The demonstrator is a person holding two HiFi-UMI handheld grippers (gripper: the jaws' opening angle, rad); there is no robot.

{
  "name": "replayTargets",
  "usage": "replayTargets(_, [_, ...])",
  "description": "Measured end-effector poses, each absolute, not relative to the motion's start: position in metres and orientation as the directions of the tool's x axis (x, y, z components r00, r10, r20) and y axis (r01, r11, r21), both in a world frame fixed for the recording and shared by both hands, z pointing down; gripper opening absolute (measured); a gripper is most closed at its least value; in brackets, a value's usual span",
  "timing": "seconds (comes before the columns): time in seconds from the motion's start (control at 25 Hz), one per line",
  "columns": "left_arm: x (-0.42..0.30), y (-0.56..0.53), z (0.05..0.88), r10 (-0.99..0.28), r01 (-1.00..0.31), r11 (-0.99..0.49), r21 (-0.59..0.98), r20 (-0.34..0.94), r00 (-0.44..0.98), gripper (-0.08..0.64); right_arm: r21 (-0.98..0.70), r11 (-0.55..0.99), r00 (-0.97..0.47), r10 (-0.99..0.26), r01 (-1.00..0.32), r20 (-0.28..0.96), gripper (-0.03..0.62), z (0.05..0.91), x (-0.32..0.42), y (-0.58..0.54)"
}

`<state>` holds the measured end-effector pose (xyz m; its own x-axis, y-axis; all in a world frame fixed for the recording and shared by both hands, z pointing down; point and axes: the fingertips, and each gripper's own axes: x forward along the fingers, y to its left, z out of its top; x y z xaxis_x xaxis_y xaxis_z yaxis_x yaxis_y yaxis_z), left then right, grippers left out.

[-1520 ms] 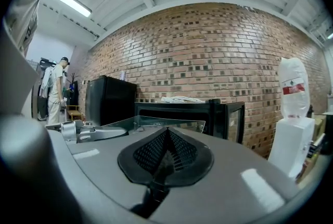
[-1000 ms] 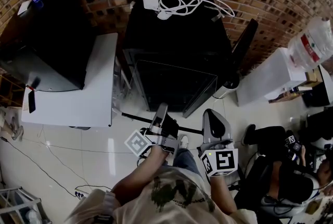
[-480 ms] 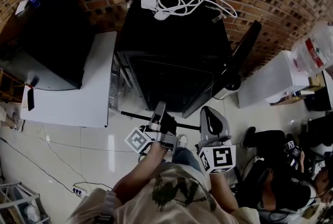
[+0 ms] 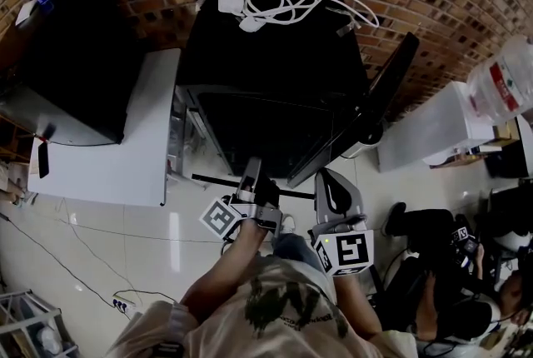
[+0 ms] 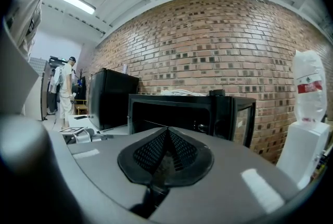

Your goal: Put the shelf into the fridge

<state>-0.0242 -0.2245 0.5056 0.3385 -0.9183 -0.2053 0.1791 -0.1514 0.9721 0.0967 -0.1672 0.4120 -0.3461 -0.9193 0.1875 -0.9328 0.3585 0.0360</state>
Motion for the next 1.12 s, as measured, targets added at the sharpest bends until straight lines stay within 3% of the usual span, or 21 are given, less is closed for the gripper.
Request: replayTargets(1.12, [-0.01,-0.294,0.555,-0.941,0.15,-0.12,0.981,-0.161,0.297,0.017,0.048,0.427,-0.41,-0.89,-0.903,0.199,0.0,0.423,0.094,-0.203])
